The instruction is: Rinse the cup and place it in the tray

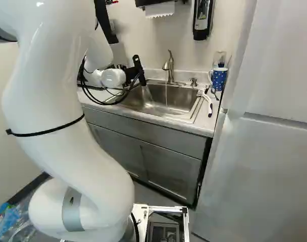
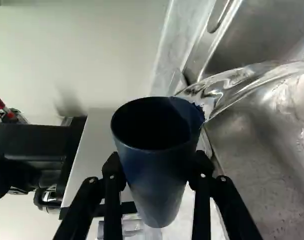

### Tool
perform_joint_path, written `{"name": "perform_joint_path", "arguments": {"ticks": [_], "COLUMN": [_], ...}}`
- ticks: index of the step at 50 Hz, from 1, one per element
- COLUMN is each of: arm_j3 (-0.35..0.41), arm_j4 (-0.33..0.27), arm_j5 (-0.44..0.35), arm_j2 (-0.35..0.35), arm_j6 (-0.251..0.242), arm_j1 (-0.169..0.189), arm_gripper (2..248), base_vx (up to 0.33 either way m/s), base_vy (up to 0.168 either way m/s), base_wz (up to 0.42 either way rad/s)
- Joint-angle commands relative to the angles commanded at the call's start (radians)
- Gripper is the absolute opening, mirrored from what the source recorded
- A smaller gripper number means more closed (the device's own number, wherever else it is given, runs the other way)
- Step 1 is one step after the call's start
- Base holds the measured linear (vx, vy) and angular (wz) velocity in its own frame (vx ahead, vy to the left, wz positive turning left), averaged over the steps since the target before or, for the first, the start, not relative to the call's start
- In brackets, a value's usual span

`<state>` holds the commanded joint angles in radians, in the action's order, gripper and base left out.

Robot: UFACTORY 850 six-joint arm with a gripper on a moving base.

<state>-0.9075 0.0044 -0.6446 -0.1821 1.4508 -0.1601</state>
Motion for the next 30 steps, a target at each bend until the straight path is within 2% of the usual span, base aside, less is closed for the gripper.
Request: {"name": "perform_joint_path", "arguments": {"ticks": [30], "arm_j3": [0.0], "arm_j4": [0.0], "arm_j5": [0.0], "arm_j2": [0.0], "arm_j6": [0.315], "arm_j1": [0.0], "arm_gripper": [126], "base_vx": [0.0], "base_vy": [0.0], "base_wz": [0.0]}}
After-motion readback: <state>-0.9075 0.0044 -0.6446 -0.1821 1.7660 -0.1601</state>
